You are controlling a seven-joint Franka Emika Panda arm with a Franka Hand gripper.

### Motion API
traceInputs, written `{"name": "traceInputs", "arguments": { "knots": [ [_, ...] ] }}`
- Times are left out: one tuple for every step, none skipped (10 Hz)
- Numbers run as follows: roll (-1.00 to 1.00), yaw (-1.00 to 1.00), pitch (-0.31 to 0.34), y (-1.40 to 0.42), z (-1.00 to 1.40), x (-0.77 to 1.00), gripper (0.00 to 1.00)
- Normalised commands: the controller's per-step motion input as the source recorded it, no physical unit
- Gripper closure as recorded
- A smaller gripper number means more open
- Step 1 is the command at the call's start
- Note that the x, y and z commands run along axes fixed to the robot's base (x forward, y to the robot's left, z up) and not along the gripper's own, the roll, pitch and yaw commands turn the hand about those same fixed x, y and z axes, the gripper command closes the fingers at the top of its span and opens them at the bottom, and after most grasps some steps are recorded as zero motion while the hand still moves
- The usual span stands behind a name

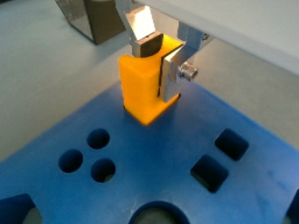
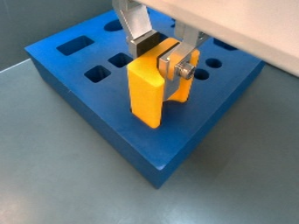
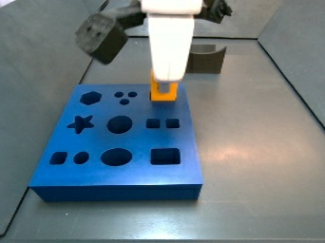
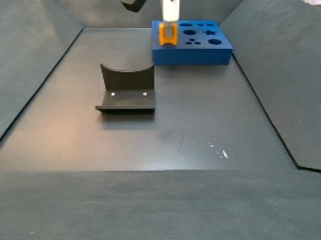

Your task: Insert the arch object.

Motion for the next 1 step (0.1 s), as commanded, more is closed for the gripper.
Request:
{"name": "traceInputs", "arguments": {
  "knots": [
    [-0.02, 0.00, -0.126, 0.00, -0.14, 0.00, 1.00]
  ]
}}
